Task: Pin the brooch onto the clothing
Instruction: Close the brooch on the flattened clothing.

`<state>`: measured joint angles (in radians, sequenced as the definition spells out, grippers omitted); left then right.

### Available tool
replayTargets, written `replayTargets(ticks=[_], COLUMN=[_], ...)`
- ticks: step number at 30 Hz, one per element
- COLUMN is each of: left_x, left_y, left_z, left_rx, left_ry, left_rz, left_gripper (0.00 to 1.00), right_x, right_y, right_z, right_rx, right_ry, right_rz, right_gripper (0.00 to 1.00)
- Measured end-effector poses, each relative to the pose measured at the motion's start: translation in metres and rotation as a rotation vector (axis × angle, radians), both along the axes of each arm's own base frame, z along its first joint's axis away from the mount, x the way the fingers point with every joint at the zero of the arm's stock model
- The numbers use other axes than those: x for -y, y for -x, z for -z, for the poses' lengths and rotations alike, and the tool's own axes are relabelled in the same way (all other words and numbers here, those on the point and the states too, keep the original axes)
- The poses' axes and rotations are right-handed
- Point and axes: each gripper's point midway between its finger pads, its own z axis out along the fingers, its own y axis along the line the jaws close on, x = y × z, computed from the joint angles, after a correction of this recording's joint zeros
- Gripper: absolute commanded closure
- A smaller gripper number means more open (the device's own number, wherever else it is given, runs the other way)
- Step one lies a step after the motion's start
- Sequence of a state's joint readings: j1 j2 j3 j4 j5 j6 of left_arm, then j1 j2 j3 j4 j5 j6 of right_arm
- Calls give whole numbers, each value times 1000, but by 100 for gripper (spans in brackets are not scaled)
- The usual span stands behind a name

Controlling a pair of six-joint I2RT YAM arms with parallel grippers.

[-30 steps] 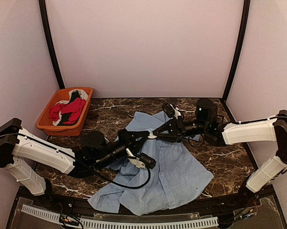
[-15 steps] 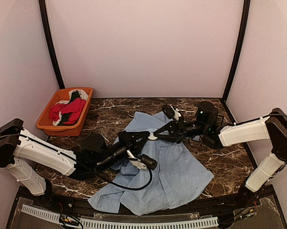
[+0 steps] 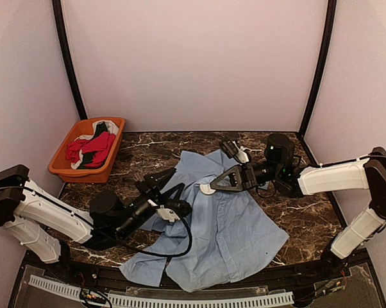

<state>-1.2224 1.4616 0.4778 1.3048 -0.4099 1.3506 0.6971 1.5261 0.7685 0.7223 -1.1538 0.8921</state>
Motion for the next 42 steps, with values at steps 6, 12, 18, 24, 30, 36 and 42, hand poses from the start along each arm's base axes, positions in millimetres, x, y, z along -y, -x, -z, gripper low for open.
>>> replayTargets(ticks=[6, 12, 18, 24, 30, 36, 42], left_x=[-30, -75, -102, -103, -97, -94, -93], left_y=[-17, -23, -17, -14, -12, -11, -10], left_z=[13, 4, 2, 12, 22, 27, 27], left_rx=[-186, -380, -546, -644, -678, -689, -693], left_ry=[160, 474, 678, 715, 688, 668, 666], left_rz=[-129, -208, -174, -139, -127, -119, -113], left_gripper=[33, 19, 1, 1, 1, 1, 6], right_x=[4, 9, 14, 9, 3, 2, 2], right_y=[9, 20, 30, 24, 18, 17, 17], right_z=[-9, -22, -34, -23, -16, -25, -26], right_rx=[66, 150, 214, 123, 52, 82, 79], right_ry=[-50, -115, -176, -149, -115, -133, -131], right_rz=[-60, -129, -191, -223, -233, -242, -246], right_gripper=[100, 100, 100, 100, 100, 100, 100])
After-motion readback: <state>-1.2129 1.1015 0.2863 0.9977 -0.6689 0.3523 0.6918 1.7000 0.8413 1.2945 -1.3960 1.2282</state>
